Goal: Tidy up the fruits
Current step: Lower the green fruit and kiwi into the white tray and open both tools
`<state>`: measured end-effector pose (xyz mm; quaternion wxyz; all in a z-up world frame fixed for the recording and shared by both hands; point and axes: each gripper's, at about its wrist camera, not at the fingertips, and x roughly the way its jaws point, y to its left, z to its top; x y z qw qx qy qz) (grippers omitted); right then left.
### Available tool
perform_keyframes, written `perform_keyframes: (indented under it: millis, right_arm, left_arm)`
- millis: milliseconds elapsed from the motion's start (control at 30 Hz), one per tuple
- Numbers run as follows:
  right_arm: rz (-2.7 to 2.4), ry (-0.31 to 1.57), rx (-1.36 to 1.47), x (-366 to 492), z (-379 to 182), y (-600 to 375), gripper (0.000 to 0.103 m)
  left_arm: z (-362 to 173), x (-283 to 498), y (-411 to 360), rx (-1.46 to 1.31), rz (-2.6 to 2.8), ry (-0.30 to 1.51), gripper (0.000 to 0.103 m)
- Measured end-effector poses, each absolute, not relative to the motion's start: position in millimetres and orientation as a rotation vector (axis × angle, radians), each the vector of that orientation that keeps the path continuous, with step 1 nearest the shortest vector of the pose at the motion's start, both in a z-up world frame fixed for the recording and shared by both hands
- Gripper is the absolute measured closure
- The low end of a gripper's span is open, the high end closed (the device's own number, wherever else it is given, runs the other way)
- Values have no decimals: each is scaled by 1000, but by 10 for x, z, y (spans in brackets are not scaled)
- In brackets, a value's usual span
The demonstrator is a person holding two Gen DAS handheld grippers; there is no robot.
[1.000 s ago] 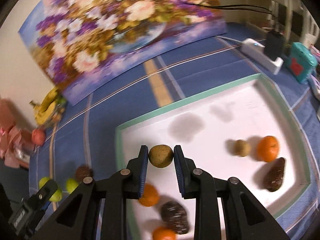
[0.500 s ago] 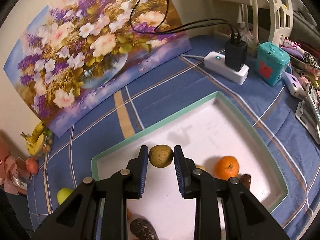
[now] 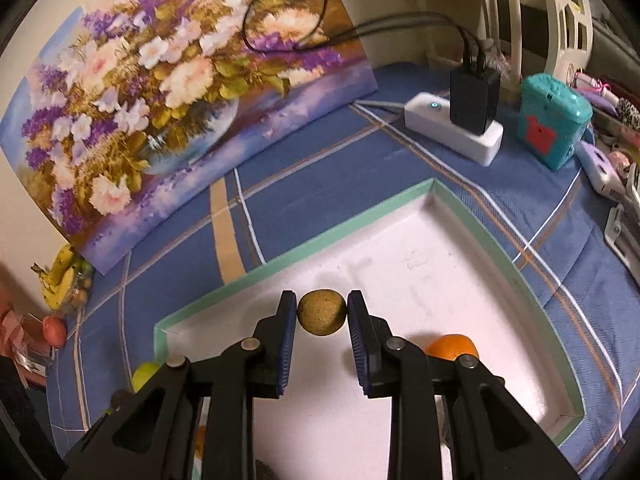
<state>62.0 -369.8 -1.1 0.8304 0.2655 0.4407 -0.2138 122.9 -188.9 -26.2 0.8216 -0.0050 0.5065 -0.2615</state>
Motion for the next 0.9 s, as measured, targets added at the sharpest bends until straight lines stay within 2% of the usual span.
perform_keyframes:
  millis: [300, 767, 900]
  right_arm:
    - [-453, 999, 563, 638, -267, -3705, 76]
    - [-445, 1017, 514, 685, -308, -3645, 76]
    - [-450, 1018, 502, 689, -318, -3635, 75]
  left_arm:
    - [-413, 1234, -1926, 11, -548, 1123, 54]
    - [-444, 1232, -1940, 14, -545, 1133, 53]
    - [-382, 1231, -1949, 20, -548, 1120, 38]
